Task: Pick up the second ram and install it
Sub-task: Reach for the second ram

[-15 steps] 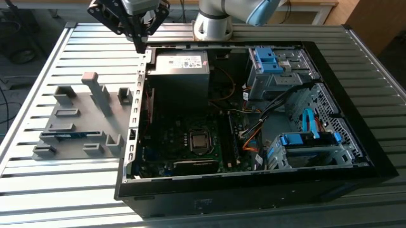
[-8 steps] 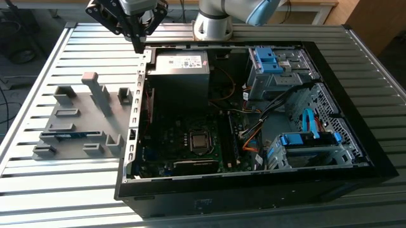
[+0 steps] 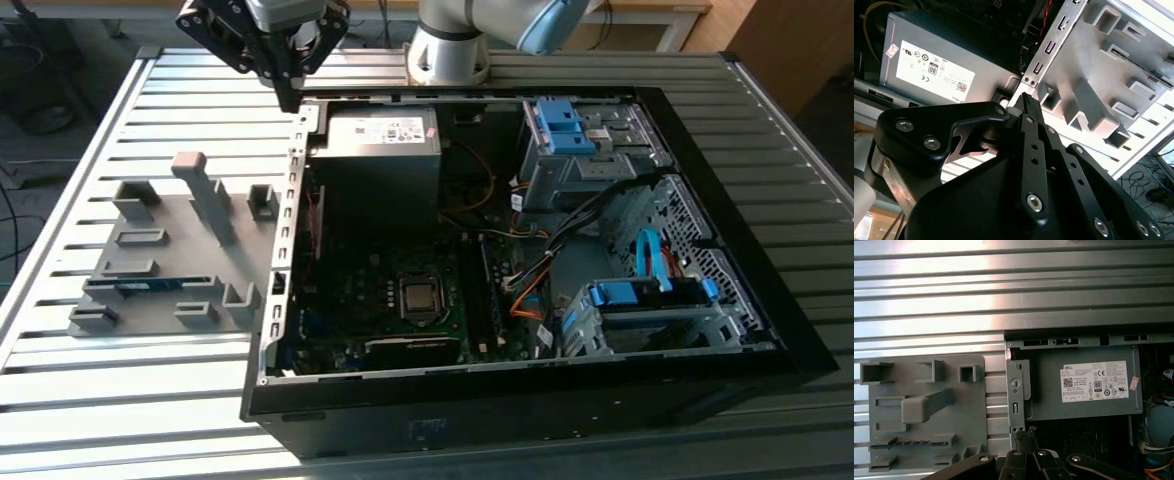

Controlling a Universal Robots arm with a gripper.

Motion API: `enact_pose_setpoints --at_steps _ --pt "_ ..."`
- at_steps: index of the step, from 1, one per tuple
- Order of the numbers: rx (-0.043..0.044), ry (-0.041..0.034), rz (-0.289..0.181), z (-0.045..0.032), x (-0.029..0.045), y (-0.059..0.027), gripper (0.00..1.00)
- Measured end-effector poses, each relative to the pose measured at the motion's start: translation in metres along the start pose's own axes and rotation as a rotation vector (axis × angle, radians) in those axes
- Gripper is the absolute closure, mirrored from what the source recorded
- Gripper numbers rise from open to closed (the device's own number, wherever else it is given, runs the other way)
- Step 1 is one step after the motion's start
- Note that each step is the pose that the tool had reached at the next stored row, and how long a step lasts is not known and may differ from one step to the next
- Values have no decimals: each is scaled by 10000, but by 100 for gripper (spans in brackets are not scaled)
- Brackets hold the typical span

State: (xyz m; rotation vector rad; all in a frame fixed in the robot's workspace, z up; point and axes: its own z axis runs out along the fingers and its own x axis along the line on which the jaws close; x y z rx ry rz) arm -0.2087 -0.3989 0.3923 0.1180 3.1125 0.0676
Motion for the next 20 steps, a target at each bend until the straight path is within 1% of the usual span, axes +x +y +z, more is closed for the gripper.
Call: enact_pose_setpoints --at_steps 20 --pt "0 0 0 -2 61 -5 89"
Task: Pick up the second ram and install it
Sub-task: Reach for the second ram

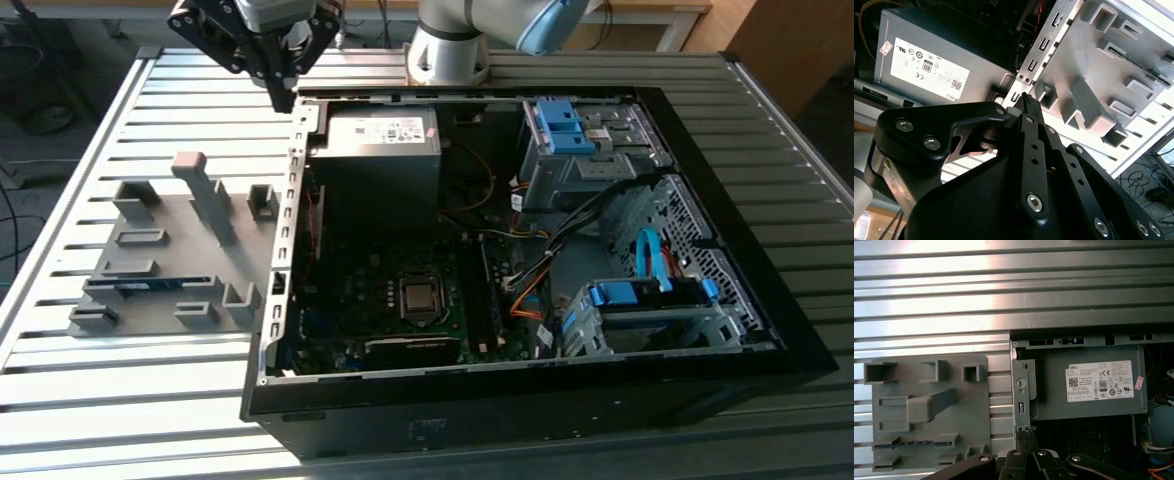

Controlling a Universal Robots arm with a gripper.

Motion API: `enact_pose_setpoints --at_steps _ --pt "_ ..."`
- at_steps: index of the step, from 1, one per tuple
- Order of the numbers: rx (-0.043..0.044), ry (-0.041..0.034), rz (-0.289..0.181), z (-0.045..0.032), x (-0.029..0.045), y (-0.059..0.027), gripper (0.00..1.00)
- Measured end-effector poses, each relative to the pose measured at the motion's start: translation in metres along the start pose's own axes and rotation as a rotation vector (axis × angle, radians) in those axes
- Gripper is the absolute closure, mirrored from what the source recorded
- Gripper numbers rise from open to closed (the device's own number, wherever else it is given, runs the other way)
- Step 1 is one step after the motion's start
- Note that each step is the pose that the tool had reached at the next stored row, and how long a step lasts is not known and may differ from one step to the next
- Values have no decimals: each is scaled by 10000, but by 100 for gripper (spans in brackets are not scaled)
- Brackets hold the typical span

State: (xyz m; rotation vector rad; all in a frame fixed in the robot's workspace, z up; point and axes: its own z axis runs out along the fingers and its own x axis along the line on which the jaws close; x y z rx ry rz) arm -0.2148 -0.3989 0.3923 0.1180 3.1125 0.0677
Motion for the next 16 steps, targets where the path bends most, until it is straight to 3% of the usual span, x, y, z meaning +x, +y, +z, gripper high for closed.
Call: enact_pose_setpoints --at_steps 16 --pt "0 0 0 -2 73 -5 89"
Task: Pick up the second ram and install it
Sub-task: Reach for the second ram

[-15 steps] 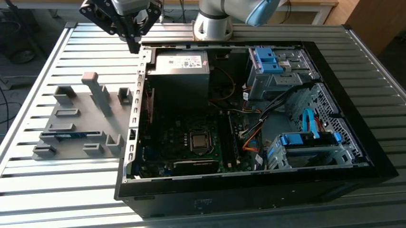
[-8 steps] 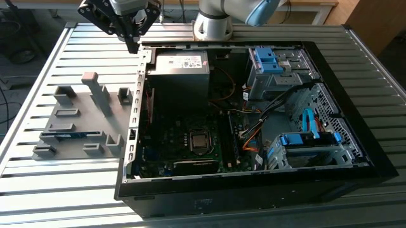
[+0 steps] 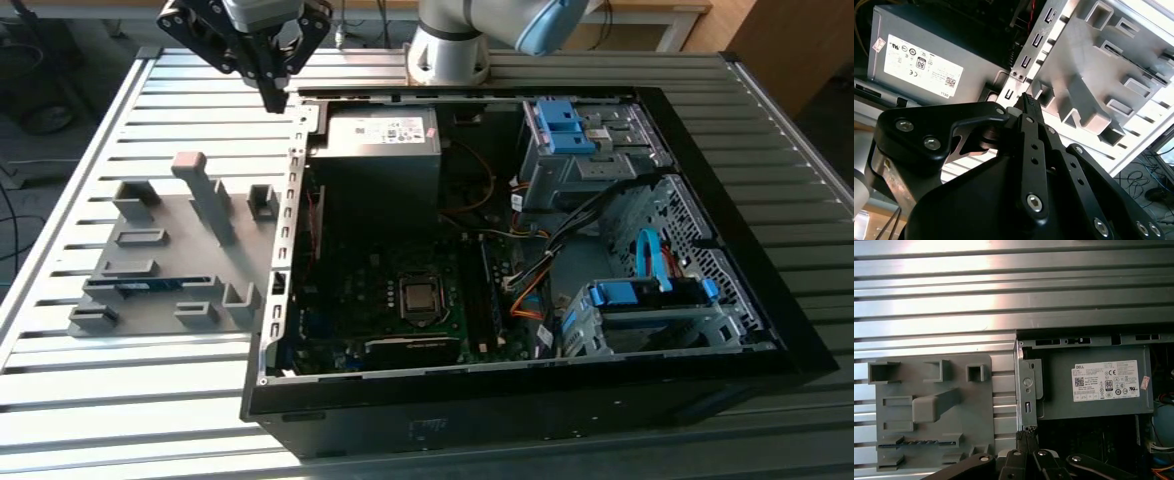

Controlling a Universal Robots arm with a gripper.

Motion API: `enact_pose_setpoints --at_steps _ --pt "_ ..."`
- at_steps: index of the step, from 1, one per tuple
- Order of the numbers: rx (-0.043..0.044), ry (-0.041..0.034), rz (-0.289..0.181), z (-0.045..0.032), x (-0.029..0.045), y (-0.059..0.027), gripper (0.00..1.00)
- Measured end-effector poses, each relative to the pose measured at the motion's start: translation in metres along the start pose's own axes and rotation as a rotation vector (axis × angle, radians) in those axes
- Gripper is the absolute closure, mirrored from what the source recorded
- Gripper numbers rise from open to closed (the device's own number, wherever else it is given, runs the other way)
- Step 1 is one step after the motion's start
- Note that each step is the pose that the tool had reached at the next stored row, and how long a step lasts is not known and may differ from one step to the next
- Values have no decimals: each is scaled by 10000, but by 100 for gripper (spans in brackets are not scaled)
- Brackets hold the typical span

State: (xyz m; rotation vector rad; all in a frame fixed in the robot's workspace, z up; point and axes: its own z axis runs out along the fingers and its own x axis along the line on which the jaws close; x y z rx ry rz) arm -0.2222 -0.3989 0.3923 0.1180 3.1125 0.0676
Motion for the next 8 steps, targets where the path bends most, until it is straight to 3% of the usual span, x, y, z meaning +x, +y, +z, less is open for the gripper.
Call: enact_pose_setpoints --at_steps 8 --pt "0 0 0 -1 57 -4 89"
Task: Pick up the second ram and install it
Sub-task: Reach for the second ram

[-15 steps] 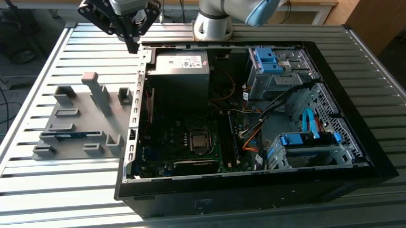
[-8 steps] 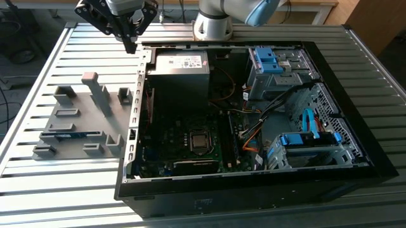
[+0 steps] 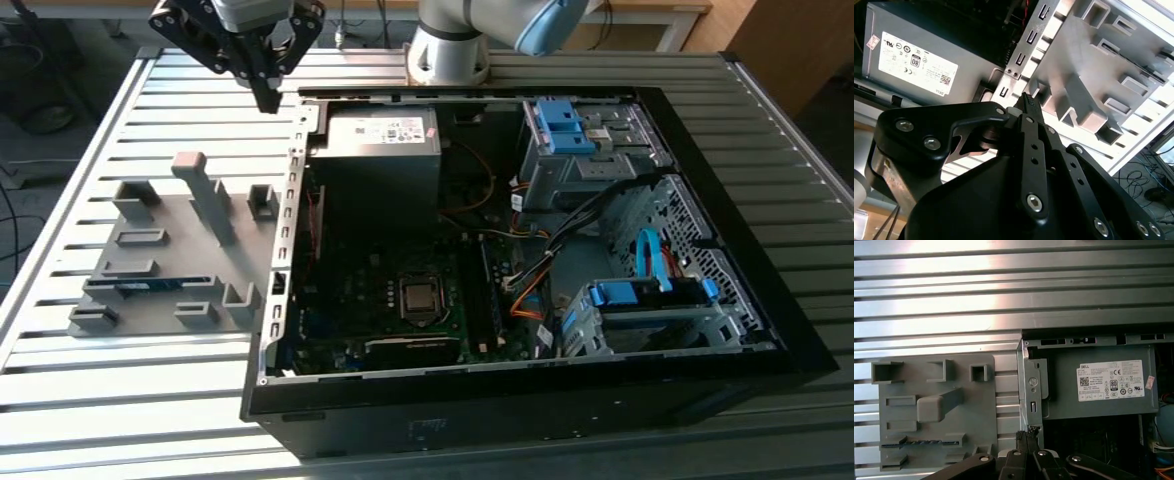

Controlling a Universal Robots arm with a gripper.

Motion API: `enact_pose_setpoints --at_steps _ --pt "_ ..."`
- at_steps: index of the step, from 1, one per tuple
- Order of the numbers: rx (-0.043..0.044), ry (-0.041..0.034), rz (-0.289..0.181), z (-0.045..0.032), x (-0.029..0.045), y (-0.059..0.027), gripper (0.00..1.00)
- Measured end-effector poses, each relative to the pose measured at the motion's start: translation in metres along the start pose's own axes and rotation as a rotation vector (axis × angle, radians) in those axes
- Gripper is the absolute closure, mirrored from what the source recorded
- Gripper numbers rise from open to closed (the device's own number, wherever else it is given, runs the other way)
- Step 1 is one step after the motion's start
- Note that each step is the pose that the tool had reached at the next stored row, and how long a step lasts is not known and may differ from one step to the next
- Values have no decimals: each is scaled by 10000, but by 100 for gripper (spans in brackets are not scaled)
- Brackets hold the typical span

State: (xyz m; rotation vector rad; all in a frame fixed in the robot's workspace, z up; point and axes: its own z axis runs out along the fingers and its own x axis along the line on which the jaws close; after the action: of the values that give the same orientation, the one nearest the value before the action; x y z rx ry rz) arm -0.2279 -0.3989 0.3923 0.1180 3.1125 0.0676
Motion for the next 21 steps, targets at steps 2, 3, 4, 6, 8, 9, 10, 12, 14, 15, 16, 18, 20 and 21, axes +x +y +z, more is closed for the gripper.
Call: enact_pose_setpoints --at_steps 2,3,4,6,8,9,10,12,14,15,16,18,20,21 --pt "0 0 0 0 14 -1 89" --pt "0 0 -1 -1 21 -2 89" --pt "0 0 0 -1 28 -2 89" --pt "0 0 0 -1 41 -3 89" --pt "0 -1 0 -1 53 -4 89" --pt "0 0 0 -2 59 -5 89" --pt "0 0 0 -2 65 -5 89" --pt "1 0 0 -2 77 -6 89" --pt "0 0 0 -2 90 -7 89" --pt "0 -1 0 -2 96 -7 89" --pt "0 0 0 -3 102 -8 89" --pt "0 0 0 -3 117 -9 89" --pt "0 0 0 -4 134 -10 89" --pt "0 0 0 -4 141 -11 89"
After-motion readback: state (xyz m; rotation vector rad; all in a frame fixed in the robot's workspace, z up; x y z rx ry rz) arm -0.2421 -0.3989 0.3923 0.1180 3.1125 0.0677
